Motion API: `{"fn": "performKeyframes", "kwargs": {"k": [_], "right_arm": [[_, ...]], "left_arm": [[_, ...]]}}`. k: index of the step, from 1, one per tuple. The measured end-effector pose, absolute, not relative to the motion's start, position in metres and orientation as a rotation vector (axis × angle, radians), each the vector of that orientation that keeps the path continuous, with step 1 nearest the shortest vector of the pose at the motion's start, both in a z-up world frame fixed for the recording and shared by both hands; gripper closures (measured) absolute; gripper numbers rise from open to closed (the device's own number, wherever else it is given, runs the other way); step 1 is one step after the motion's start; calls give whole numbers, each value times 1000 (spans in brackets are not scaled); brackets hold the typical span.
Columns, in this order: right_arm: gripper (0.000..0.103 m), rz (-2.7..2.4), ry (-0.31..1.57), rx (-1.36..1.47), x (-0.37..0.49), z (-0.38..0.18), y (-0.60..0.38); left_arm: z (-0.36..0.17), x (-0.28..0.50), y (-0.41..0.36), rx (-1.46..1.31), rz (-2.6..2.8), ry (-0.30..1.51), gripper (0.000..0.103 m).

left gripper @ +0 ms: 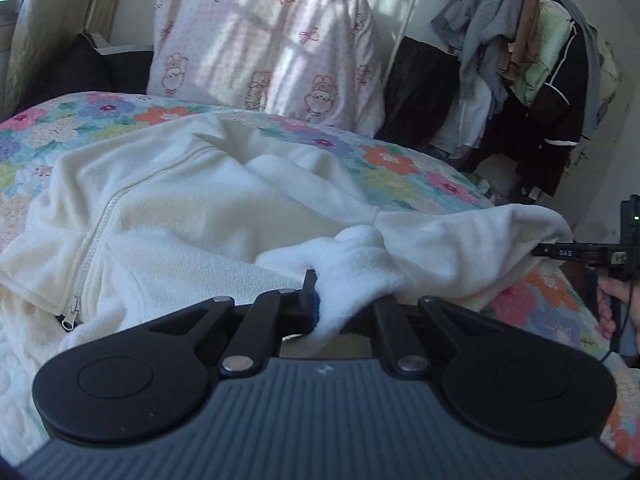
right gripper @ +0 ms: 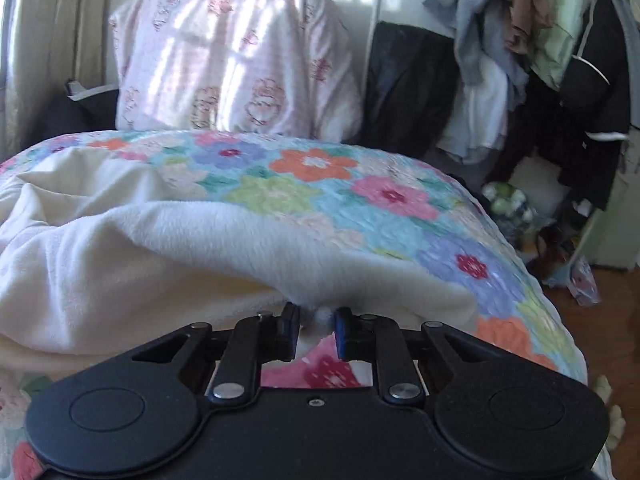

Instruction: Fold clothes

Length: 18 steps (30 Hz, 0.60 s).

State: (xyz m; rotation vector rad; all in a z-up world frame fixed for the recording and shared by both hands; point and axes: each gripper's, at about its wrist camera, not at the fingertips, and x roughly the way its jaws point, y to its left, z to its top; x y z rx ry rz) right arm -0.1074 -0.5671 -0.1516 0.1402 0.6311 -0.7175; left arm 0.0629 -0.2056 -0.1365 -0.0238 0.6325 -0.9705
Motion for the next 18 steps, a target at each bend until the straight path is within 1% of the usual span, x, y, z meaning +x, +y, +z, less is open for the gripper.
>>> {"fn": "performKeyframes", "kwargs": {"k": [3,5,7,9,10,11,12,14,15,16,17,18], "right_arm": [[84,-811,685,147,-135,-142,-576],[84,-867,751,104,-149,-140,-582],[85,-921,826,57,-163,-140,-589],[85,-948,883,56,-173,-149,-602],[85,-949,902,90,-177,-156,-609],[85,-946,925,101,-177,-163,-612],[84,-942,947,112,-176,-171,-614],[82,-938,995,126,-174,-186,-617],[79,-962,1030,55,-166,-191,-611],[75,-1001,1051,-36,-157,-191,-601],[67,-1033,1068,-125,-148,-190,-591],[55,-1025,1059,-192,-140,-184,-582]], "left_arm": [[-136,31,-231,41,-1102,707,97],[-145,17,-249,159,-1074,768,97],[-166,15,-263,245,-1004,849,95],[-188,20,-268,298,-972,924,93],[-192,22,-266,302,-964,935,91],[-197,24,-264,307,-957,946,91],[-195,26,-260,297,-969,946,90],[-181,29,-249,269,-983,954,85],[-174,31,-244,256,-990,957,77],[-162,29,-236,237,-995,932,65],[-152,29,-228,217,-999,899,58],[-140,30,-217,194,-993,860,45]]}}
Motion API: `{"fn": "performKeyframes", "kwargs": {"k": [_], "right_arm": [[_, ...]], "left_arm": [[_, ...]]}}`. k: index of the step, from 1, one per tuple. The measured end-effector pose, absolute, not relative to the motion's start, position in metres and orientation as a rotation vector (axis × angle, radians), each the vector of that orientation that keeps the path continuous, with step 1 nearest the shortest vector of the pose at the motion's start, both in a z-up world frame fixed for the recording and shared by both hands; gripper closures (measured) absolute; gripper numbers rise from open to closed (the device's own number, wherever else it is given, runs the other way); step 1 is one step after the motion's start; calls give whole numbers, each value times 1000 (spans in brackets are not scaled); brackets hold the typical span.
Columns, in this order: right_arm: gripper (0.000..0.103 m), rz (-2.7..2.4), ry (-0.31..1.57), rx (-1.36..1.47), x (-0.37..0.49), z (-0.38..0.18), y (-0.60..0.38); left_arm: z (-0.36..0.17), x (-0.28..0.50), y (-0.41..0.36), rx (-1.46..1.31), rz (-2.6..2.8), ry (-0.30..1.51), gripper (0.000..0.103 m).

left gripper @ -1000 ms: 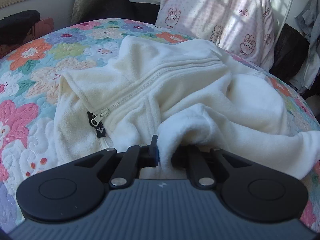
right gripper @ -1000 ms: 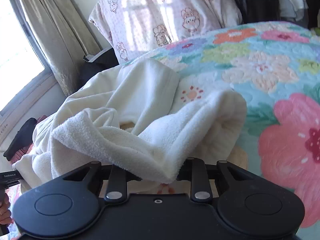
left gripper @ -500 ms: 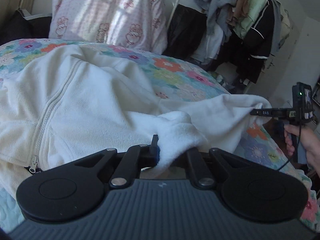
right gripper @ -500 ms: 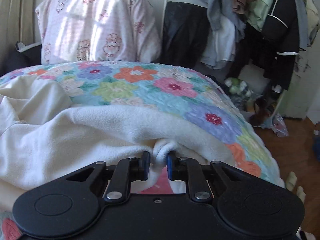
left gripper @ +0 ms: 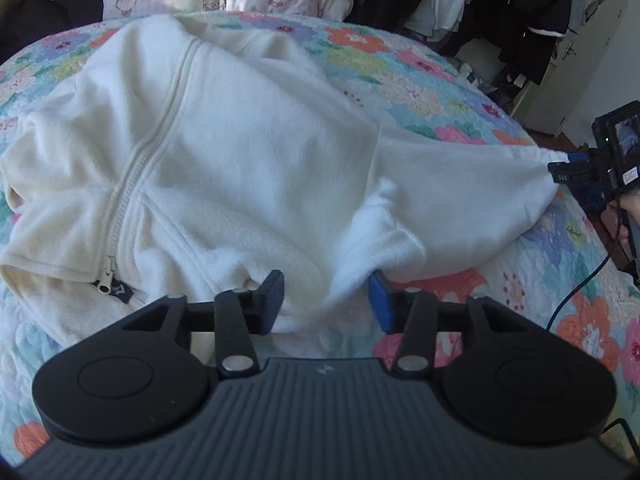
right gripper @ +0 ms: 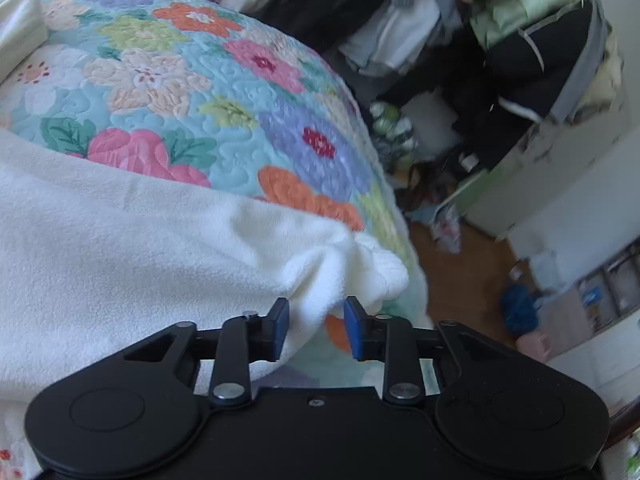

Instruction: Fold clothes

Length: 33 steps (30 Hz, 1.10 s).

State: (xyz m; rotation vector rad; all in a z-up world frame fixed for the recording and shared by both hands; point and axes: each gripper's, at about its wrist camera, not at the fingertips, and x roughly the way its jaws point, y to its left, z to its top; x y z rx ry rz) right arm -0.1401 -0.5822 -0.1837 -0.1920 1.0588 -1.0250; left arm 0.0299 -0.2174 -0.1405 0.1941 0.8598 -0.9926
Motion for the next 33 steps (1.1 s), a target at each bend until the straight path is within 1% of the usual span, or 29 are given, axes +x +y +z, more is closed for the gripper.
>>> {"fn": "performKeyframes", "kwargs": {"k": [1,2,3,6,7,10,12,16,18,19,20,21,22,23,24,25,27,31,33], "right_arm": [[47,-1004,1032,-237,-133,-175,-573],[36,-982,1000,-259,-127,-164,-565],[35,-954,971,-265,-121,-154,-558],[34,-854,902,-216,-103,-127,-539],[34,-787,861,-149,-97,-118,-531],[34,-532,794,52,-75,-109,-508],[34,-368,785,119,-50,-108,-483],[34,-100,802,45,9,-110,-416],[34,19,803,-27,33,-111,-377],[34,69,800,-70,41,-114,-359],[31,119,796,-112,49,-116,-341],[24,156,795,-151,54,-120,-326],[20,185,799,-188,58,-125,-313],[18,214,803,-224,61,-131,-300],[18,242,809,-259,64,-136,-288],[18,262,826,-284,67,-142,-279],[18,286,853,-307,70,-150,-267],[18,275,853,-272,74,-152,-265],[18,264,846,-217,77,-149,-271]], "left_arm": [[-133,32,-209,179,-979,831,40],[-124,40,-199,158,-946,806,40],[-115,47,-189,138,-913,781,39],[-105,83,-159,86,-757,763,36],[-106,96,-149,83,-691,768,36],[-120,138,-128,83,-557,851,36],[-135,164,-123,91,-504,926,36],[-170,200,-114,67,-430,965,34],[-195,206,-98,-67,-452,992,30],[-208,209,-90,-135,-462,1005,29],[-215,212,-86,-174,-469,1034,30],[-218,212,-82,-199,-485,1029,37],[-214,210,-81,-190,-520,1001,67],[-210,208,-82,-185,-557,987,81],[-204,205,-81,-204,-592,969,90],[-199,201,-81,-229,-629,948,93],[-189,192,-81,-257,-702,905,93],[-170,176,-79,-383,-879,836,93],[-170,175,-83,-428,-909,840,93]]}}
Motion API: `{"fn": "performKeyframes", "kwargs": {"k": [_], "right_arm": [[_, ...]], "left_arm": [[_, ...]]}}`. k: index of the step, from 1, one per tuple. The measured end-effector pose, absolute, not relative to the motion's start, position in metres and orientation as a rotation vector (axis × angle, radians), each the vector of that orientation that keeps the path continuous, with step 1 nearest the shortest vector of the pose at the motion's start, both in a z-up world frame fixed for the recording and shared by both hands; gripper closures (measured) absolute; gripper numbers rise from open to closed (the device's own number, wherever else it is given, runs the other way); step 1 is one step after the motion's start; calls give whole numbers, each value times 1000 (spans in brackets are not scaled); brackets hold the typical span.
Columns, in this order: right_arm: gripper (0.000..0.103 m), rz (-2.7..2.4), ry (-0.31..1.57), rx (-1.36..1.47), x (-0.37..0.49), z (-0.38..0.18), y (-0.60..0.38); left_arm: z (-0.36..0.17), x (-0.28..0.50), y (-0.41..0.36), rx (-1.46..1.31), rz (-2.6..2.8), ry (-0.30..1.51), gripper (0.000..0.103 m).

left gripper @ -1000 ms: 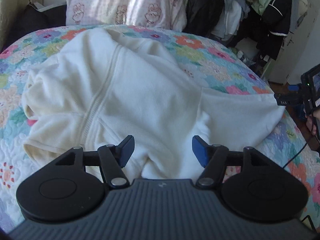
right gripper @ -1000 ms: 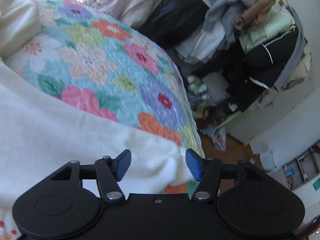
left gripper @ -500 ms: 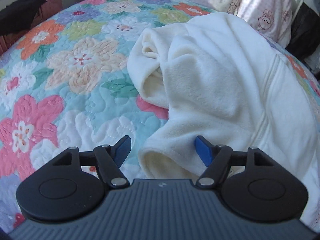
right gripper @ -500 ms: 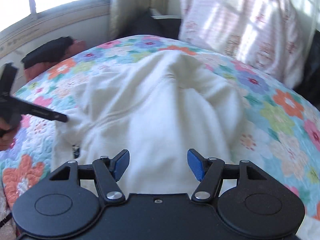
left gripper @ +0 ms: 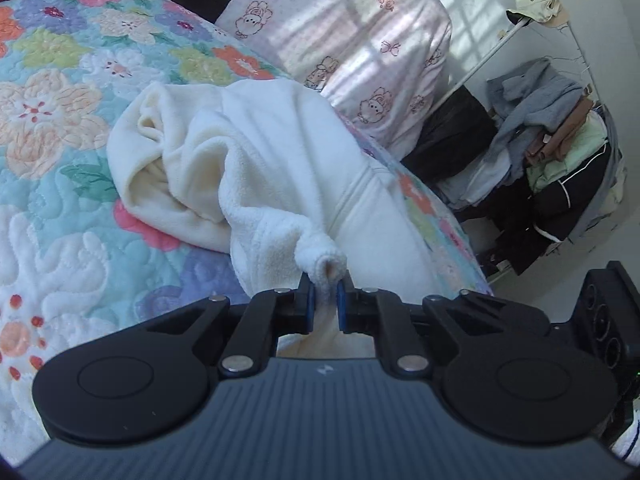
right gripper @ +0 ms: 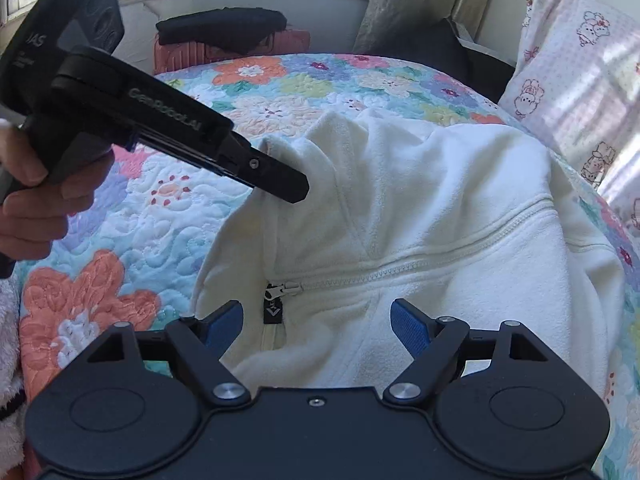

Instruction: Fold clothes

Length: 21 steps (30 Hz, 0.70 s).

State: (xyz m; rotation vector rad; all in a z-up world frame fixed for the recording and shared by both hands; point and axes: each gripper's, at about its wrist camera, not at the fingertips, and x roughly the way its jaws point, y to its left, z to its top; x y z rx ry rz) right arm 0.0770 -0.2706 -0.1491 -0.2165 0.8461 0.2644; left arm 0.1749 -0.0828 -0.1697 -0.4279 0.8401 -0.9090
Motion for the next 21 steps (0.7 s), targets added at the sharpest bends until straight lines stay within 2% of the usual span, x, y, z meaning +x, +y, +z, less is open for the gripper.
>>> {"fn": "performKeyframes", "kwargs": {"k": [4,8,13,16,18,19,21], "right_arm": [[18,304,871,-195,89,-151,-266],[18,314,816,-230,101,-161,-252],[17,282,800,-103,119,-187,-253],[19,250,723,-59,117,-189,-258],[44,237,717,-33,117,-186,-263],[50,233,724,-27,118,-182,-266],[71,234,712,-43,114,-174,-271]], "left_arm": [[-175,176,-92,-417,-911,853,93],[-173,174,-90,-423,-943,853,93],[-171,168,-89,-399,-973,831,93],[-171,166,-90,-390,-992,814,93],[-171,166,-93,-379,-1006,802,93],[-172,166,-92,-398,-1025,801,92],[-169,166,-88,-423,-1054,786,92]]}}
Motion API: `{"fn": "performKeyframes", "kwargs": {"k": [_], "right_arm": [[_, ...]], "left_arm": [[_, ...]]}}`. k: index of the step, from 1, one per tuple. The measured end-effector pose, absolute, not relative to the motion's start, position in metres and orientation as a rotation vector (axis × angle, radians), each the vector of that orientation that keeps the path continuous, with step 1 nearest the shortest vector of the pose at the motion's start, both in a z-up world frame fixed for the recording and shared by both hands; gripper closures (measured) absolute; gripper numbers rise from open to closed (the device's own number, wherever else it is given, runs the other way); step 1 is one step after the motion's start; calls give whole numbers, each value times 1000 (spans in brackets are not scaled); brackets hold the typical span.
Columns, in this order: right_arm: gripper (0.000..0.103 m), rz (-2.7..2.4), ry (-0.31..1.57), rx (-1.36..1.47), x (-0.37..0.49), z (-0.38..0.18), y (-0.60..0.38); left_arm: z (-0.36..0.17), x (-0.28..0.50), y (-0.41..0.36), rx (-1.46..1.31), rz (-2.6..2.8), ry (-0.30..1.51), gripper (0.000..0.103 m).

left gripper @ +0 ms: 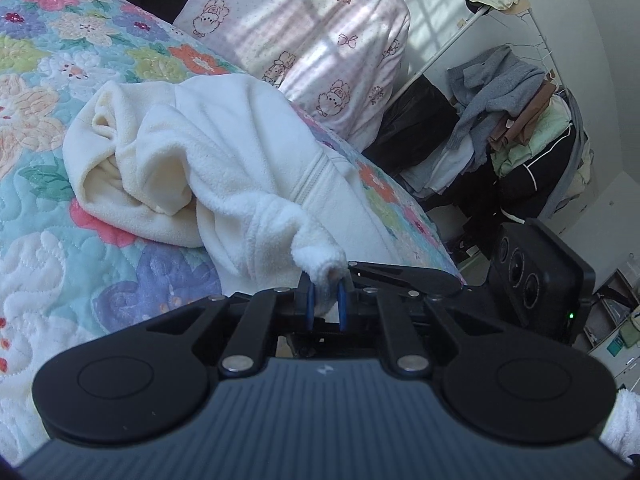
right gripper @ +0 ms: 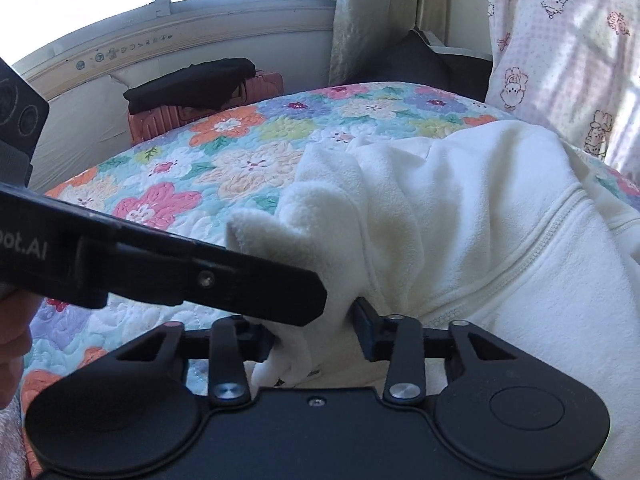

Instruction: Fold clothes

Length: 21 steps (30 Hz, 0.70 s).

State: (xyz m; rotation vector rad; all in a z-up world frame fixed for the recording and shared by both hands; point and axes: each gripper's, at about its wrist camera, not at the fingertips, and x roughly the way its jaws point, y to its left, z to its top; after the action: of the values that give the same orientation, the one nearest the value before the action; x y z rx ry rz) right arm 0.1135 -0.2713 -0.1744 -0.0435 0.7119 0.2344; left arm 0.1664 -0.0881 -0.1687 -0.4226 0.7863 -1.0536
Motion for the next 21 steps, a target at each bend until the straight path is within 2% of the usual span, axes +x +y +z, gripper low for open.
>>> {"fn": "performKeyframes", "kwargs": {"k": [2,3,5,7,8,12,15,17,21], "right_arm": [[79,212,688,-57,106,-167,-278],[80,194,675,-58,101,-164,-283],[81,130,664,-28,97,-165,-305],[81,27,668,23,93,-174,-340],[82,-12,677,75,92,-179,-359],[82,-102,663,256,71,-185,-413],[82,-149,644,232,63,-181,-418],[82,-160,638,220,65,-180,-418],[82,-222,598,221,60,-172,-425]], "left_arm": [[-163,165,-84,-427,-1077,759,90],[-157,161,-80,-405,-1062,724,90],[-151,158,-74,-341,-998,670,84],[-151,160,-70,-288,-913,644,58],[-152,162,-69,-270,-866,642,54],[-179,189,-68,-282,-725,768,53],[-205,211,-64,-377,-634,845,47],[-222,225,-62,-439,-572,895,46],[-232,235,-82,-299,-497,850,46]]}}
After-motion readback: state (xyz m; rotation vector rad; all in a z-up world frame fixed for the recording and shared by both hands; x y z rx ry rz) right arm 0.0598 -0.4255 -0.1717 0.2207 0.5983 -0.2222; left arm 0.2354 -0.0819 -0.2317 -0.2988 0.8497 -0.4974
